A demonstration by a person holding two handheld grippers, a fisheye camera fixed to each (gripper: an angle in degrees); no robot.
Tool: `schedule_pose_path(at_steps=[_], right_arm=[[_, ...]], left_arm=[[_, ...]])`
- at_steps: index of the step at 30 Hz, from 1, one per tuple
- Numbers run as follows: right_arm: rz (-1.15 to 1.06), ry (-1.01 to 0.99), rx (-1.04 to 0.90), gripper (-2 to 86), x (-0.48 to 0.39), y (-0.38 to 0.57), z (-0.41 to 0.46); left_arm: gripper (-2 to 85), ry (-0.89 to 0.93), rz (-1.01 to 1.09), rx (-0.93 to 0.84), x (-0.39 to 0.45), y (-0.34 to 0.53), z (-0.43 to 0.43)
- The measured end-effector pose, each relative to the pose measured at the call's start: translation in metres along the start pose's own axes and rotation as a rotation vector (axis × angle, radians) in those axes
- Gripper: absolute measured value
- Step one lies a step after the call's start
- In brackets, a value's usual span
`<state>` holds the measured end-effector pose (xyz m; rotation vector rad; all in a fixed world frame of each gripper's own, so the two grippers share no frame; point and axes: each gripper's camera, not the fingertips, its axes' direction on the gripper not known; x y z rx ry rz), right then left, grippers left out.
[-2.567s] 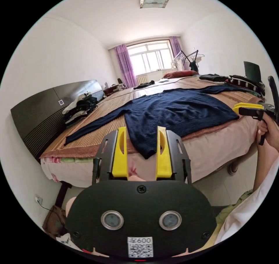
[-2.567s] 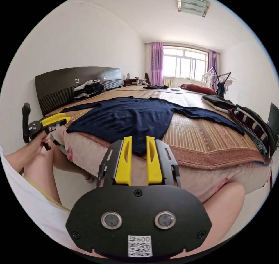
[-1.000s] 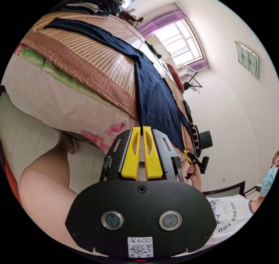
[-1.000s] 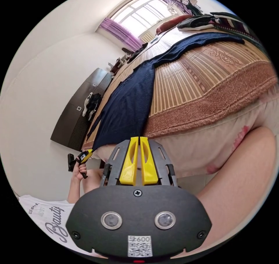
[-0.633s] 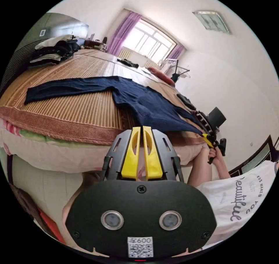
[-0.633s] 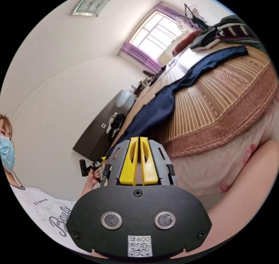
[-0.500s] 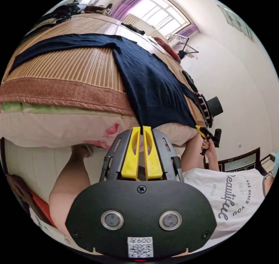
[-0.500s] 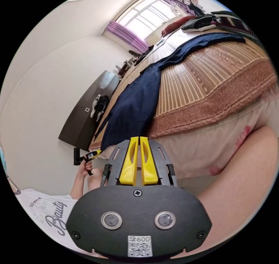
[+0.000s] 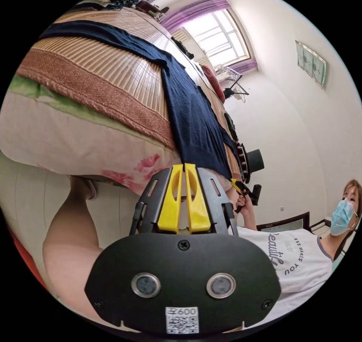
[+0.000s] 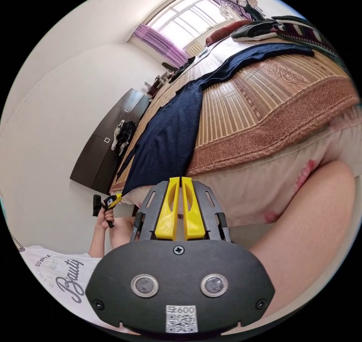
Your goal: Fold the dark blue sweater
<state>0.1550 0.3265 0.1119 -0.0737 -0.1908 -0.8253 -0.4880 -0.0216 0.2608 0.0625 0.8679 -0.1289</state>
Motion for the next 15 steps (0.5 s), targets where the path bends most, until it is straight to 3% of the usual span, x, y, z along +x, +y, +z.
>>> schedule_pose_path(at_steps=[12,15], right_arm=[[-0.017,0.057,0.003,-0.8,-0.028,0.039,0.028],[-0.133,0.129,-0.028,-0.6,-0.052,0.056,0.040]], left_arm=[[0.8,-0.068,-0.047,0.015,0.036,0.028,0.030],[0.8,-0.078,-0.036,0.062,0.058,0.043,0.041]])
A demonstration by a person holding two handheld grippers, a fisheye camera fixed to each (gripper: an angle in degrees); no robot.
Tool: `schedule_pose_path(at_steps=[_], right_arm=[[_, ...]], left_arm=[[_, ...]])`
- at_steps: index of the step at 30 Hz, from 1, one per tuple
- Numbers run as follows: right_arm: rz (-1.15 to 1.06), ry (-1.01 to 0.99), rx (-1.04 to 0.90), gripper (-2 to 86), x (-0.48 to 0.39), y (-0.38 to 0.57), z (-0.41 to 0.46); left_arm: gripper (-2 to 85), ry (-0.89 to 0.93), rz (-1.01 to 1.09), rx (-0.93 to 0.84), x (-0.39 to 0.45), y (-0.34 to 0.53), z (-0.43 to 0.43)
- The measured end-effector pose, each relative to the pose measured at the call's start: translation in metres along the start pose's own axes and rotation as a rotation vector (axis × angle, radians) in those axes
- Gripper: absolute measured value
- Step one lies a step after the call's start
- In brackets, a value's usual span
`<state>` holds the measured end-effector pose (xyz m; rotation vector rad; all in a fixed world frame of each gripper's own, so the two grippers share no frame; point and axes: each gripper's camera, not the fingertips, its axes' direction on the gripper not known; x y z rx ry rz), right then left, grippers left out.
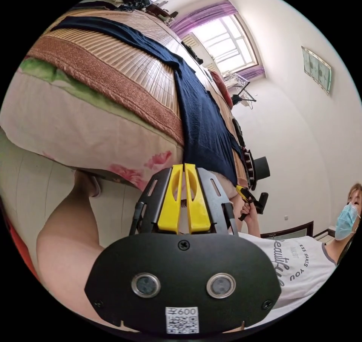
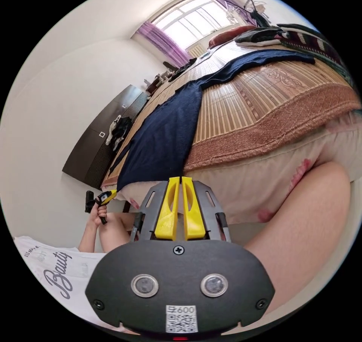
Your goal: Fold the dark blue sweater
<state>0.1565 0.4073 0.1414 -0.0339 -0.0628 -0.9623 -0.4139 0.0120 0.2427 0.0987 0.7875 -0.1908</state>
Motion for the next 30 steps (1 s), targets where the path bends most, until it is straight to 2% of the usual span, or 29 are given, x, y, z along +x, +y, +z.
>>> schedule_pose_path(at_steps=[1,3,5,7,8,10,12,14,16,18,23,24,25,28,30], right_arm=[[-0.049,0.052,0.005,-0.5,-0.012,0.008,0.002],[-0.147,0.146,0.038,0.1,-0.033,0.020,-0.001],[-0.350,0.355,0.117,-0.3,-0.069,0.040,-0.003],[-0.510,0.503,0.214,-0.6,-0.097,0.056,0.001],[-0.619,0.554,0.288,-0.7,-0.113,0.067,0.008],[-0.695,0.544,0.395,-0.8,-0.133,0.081,0.019],[-0.752,0.473,0.414,-0.8,-0.149,0.091,0.036],[-0.751,0.423,0.430,-0.8,-0.160,0.100,0.063],[-0.669,0.417,0.498,-0.8,-0.159,0.106,0.079],[-0.604,0.407,0.572,-0.8,-0.155,0.115,0.088],[-0.718,0.506,0.475,-0.8,-0.148,0.149,0.130],[-0.712,0.485,0.463,-0.8,-0.142,0.153,0.134],[-0.668,0.407,0.528,-0.8,-0.131,0.161,0.129],[-0.597,0.289,0.569,-0.8,-0.111,0.171,0.123],[-0.611,0.307,0.590,-0.8,-0.112,0.179,0.126]], left_arm=[[0.9,-0.026,0.008,0.010,0.007,0.004,-0.001],[1.1,-0.218,0.057,0.085,0.044,0.023,-0.013],[1.1,-0.378,0.116,0.166,0.080,0.039,-0.023],[1.1,-0.520,0.197,0.287,0.121,0.056,-0.029],[1.0,-0.594,0.307,0.383,0.150,0.069,-0.028],[0.9,-0.719,0.580,0.556,0.203,0.098,-0.006],[1.0,-0.780,0.728,0.659,0.231,0.118,0.020],[1.2,-0.759,0.785,0.718,0.248,0.130,0.045],[1.2,-0.585,0.724,0.708,0.252,0.132,0.071],[0.8,-0.507,0.731,0.658,0.254,0.132,0.092],[0.5,-0.598,0.661,0.663,0.251,0.145,0.138],[0.5,-0.609,0.646,0.605,0.245,0.146,0.151],[0.5,-0.610,0.631,0.554,0.240,0.146,0.160],[0.6,-0.390,0.428,0.680,0.213,0.160,0.157],[0.7,-0.340,0.417,0.706,0.211,0.166,0.157]])
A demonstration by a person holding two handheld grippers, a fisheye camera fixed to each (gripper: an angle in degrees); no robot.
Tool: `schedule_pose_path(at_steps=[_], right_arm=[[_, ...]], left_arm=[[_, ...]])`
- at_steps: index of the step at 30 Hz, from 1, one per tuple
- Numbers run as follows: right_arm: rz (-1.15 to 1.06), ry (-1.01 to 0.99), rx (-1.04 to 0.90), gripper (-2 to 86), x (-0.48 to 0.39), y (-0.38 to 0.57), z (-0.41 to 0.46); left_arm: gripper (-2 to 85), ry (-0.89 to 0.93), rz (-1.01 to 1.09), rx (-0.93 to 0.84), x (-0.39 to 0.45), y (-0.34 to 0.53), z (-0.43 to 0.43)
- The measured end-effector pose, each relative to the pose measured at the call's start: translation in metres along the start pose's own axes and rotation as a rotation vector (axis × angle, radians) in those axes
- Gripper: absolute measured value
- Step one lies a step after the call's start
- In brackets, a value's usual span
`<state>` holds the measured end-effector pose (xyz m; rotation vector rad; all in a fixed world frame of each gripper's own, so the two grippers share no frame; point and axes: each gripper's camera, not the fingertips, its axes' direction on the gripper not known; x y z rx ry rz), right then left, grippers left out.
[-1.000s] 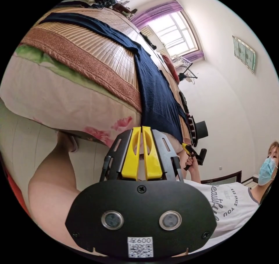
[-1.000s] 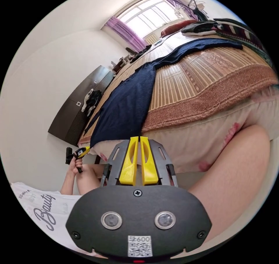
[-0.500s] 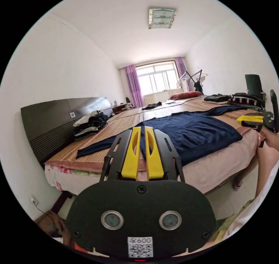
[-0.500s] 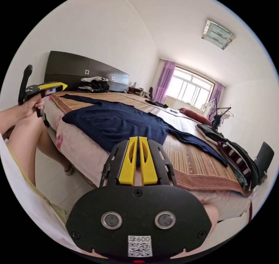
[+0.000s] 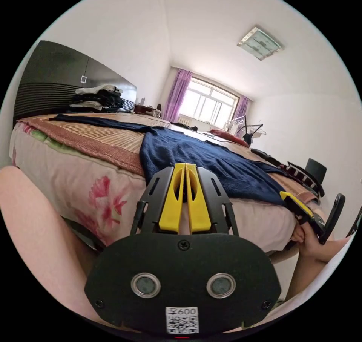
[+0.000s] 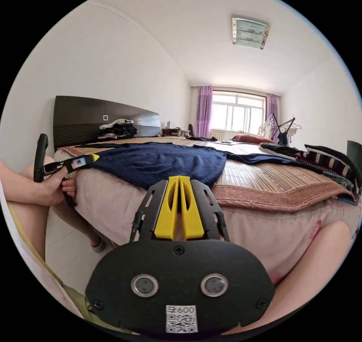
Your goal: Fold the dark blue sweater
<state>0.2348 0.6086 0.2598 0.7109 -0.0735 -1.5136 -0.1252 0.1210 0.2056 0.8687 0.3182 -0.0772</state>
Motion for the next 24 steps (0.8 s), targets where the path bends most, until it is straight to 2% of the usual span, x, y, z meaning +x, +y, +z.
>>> schedule_pose_path(at_steps=[3,10,24], right_arm=[[-0.028,0.052,0.017,-0.8,-0.013,0.009,-0.004],[0.029,0.059,0.038,-0.9,-0.011,0.024,-0.012],[0.047,0.062,0.055,-0.9,0.011,0.034,-0.031]], left_arm=[[0.7,-0.054,0.173,-0.024,0.021,-0.001,-0.002],[0.8,-0.003,0.028,0.013,0.023,0.006,-0.010],[0.5,-0.098,0.156,0.013,0.058,0.004,-0.011]])
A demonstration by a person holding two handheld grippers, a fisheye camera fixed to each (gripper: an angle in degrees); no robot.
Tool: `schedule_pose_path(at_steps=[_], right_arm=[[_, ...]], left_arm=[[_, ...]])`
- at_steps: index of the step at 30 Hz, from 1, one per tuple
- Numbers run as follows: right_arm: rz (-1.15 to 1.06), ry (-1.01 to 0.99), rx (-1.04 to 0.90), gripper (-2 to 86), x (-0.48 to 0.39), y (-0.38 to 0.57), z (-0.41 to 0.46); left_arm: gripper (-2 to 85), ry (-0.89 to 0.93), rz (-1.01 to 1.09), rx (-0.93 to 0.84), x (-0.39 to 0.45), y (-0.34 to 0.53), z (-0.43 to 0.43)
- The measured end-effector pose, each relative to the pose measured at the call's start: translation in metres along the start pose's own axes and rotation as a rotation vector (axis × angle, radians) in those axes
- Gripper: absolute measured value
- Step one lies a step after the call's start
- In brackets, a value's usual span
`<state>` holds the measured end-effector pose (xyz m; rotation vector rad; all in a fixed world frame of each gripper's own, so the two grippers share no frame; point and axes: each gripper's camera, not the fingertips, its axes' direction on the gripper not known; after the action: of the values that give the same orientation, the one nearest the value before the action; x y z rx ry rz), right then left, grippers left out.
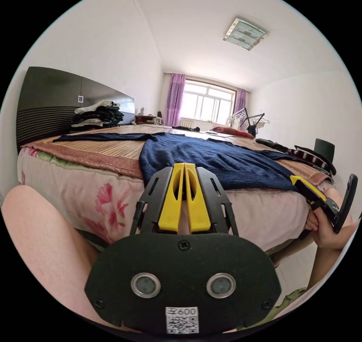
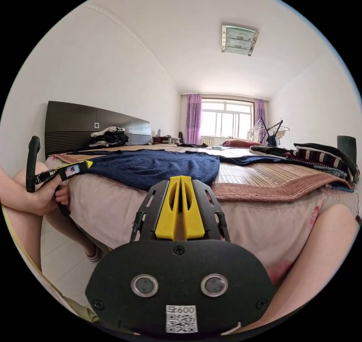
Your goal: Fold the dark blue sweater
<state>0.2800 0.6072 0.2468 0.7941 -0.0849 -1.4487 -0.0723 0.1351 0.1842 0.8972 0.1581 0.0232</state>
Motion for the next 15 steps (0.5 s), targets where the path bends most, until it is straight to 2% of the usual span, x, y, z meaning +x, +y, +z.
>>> schedule_pose_path(at_steps=[15], right_arm=[[-0.009,0.006,-0.007,-0.8,0.048,-0.023,-0.015]], left_arm=[[0.2,-0.015,0.044,-0.014,0.001,-0.012,0.001]])
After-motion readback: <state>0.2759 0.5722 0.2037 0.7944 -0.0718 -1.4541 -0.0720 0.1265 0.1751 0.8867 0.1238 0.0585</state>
